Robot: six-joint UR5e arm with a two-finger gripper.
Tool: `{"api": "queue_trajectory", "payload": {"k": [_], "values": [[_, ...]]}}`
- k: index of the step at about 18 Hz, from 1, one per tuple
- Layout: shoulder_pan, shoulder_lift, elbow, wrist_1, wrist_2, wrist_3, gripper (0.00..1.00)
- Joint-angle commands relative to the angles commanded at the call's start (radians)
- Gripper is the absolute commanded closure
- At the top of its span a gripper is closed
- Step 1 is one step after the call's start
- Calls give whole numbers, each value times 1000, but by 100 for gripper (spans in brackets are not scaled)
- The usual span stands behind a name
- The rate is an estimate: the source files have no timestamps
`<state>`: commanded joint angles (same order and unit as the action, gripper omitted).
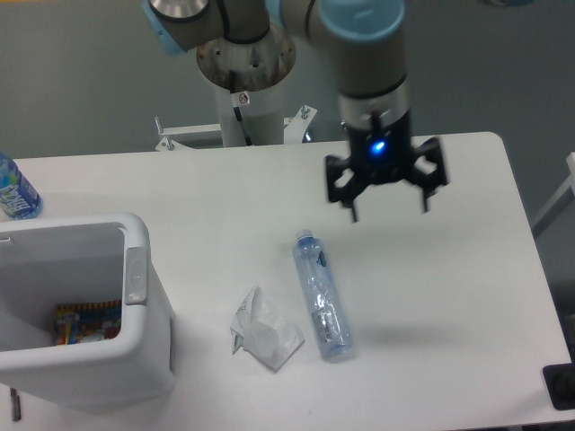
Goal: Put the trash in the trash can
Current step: 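Lower the open gripper down over the crumpled white tissue, then close the gripper on the white tissue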
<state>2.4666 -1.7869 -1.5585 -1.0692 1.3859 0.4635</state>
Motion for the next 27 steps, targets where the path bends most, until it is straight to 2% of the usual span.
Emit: {"api": "queue_trajectory", "payload": {"k": [1,7,9,11,14,19,23,25,27], "values": [[0,-14,2,0,-45,-12,0],[-24,-106,-6,11,-67,-63,0],[-32,-153,-6,12,-99,-94,0],[-47,-195,5,24,-99,-111,0],[-63,-252,8,72,-99,-131,0],[-103,-307,-5,84,-65,-154,0],[-127,-336,0,123,-8,-207,12],[-127,-338,2,127,-5,-213,28],[-127,-338,3,127,-4,-220,50]]}}
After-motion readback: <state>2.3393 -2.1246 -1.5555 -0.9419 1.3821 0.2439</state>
